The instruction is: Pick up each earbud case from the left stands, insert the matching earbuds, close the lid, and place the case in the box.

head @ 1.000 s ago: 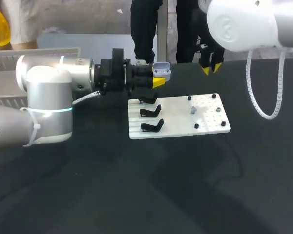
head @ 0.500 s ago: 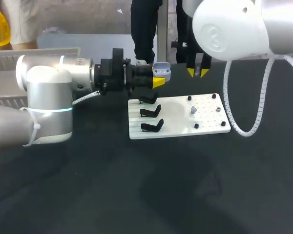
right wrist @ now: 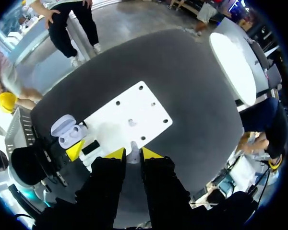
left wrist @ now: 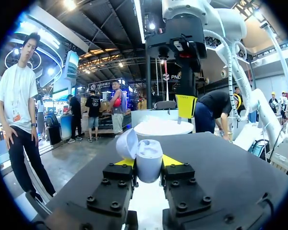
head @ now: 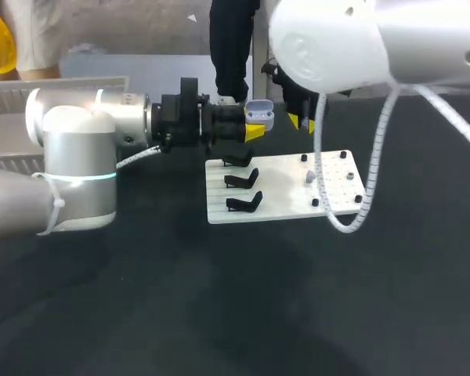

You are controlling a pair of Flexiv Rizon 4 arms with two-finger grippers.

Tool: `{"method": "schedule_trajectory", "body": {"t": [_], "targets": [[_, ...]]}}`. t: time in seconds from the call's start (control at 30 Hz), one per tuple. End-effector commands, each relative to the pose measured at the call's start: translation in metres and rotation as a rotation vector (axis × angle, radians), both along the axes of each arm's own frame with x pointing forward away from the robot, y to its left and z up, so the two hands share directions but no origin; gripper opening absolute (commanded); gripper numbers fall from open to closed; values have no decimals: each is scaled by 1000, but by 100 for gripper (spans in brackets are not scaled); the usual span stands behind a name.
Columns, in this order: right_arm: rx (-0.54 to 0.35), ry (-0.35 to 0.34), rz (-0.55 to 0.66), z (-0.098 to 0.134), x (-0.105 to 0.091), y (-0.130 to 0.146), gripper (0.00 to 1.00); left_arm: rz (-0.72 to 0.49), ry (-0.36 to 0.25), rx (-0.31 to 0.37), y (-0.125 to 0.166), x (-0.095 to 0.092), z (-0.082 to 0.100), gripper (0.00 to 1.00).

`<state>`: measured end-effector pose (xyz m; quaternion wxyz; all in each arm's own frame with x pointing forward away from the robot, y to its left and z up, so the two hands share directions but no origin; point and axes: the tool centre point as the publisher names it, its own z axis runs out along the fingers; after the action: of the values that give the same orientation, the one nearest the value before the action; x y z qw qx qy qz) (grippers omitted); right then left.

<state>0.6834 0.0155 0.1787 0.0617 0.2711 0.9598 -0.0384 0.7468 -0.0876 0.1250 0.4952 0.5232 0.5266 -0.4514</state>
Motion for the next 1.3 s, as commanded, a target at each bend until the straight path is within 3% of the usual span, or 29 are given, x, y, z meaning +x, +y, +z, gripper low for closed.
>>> {"method": "schedule_trajectory", "body": {"t": [0.03, 0.1, 0.27, 0.67, 1.3], "targets": [[-32, 30, -4, 1, 6, 5, 0, 6, -5, -5, 0, -2, -1, 0], [-32, 30, -4, 1, 6, 5, 0, 6, -5, -5, 0, -2, -1, 0], [65, 50, -56, 8, 15, 15, 0, 6, -5, -5, 0, -2, -1, 0], [93, 15, -69, 34, 37, 48, 0, 6, -5, -5, 0, -2, -1, 0], [96, 25, -47, 0, 51, 57, 0, 6, -5, -5, 0, -2, -1, 0]]}}
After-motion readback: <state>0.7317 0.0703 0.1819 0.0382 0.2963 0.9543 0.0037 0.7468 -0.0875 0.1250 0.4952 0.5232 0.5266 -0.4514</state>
